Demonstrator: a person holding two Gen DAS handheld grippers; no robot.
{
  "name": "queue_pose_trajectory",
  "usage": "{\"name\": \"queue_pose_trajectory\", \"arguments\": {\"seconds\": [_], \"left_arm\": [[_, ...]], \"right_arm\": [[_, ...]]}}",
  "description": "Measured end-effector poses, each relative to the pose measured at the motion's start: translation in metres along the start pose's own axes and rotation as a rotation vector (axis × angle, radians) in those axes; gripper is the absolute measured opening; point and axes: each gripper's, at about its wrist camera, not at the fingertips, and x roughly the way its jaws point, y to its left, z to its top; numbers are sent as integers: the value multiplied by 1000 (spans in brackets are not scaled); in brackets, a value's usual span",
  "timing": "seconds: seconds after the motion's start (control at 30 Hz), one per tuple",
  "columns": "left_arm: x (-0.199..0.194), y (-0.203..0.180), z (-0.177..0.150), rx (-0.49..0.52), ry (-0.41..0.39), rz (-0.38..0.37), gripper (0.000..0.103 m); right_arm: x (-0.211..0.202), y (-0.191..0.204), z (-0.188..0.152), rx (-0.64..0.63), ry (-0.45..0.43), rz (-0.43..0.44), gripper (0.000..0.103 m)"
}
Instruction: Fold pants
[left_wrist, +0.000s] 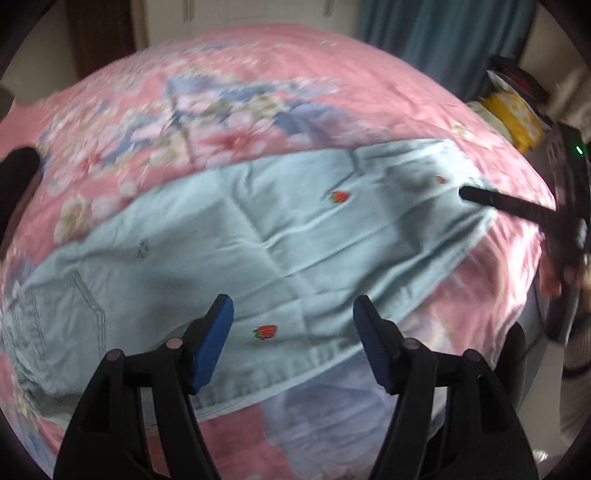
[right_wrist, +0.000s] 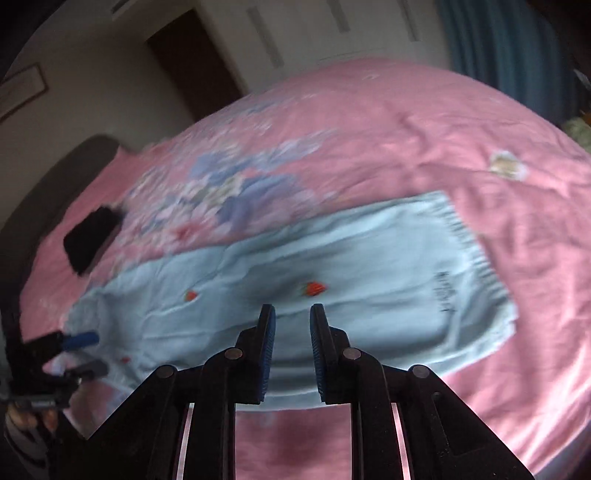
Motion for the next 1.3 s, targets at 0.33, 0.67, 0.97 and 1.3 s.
{"name": "queue_pose_trajectory", "arguments": {"seconds": [0.33, 0.67, 0.97, 1.3], "left_arm": [[-1, 47, -68, -25, 64, 17, 68], [-27, 93, -40, -216, -72, 94, 68], [-31, 144, -94, -245, -15, 219, 68], [-41, 145, -99, -280, -12, 184, 69]], "right_arm": [[22, 31, -48, -194, 257, 3, 16], [59, 90, 11, -219, 123, 83, 16], [141, 79, 63, -104, 166, -140, 13], [121, 151, -8, -248, 273, 66, 14]]}}
